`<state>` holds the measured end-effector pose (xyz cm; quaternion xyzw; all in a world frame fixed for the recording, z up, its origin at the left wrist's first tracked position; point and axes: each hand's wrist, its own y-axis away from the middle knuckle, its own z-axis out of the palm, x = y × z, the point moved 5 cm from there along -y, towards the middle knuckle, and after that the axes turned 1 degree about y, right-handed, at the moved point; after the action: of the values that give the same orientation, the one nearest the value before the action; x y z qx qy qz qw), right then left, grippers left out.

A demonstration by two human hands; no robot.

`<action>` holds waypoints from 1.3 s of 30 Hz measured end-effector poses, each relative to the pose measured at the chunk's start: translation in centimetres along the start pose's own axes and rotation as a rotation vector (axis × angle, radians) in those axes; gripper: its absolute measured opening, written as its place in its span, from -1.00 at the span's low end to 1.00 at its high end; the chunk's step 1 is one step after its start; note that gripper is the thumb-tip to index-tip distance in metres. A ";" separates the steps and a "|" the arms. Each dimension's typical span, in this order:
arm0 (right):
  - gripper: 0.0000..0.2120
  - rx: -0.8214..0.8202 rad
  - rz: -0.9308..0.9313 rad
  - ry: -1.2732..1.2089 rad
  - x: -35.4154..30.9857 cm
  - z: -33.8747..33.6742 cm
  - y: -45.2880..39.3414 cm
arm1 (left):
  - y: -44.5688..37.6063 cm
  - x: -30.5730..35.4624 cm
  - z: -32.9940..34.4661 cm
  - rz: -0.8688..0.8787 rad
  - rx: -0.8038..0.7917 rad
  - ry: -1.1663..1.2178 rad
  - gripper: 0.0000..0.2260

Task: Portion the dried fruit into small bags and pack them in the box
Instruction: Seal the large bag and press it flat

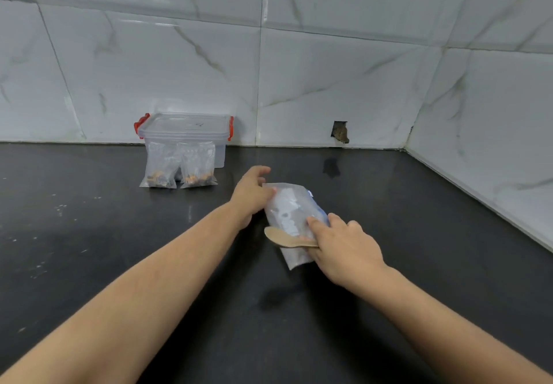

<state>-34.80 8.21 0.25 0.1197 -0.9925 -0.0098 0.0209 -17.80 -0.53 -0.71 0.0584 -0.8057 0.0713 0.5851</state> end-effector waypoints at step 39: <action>-0.73 0.283 0.285 0.213 -0.1 -2.3 0.5 | 6.1 -1.0 -5.4 0.228 -0.145 -0.889 -0.25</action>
<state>-34.71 8.68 2.53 -0.0198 -0.9831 0.1453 0.1098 -13.46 6.44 -0.32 -0.0465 -0.9825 0.0466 0.1741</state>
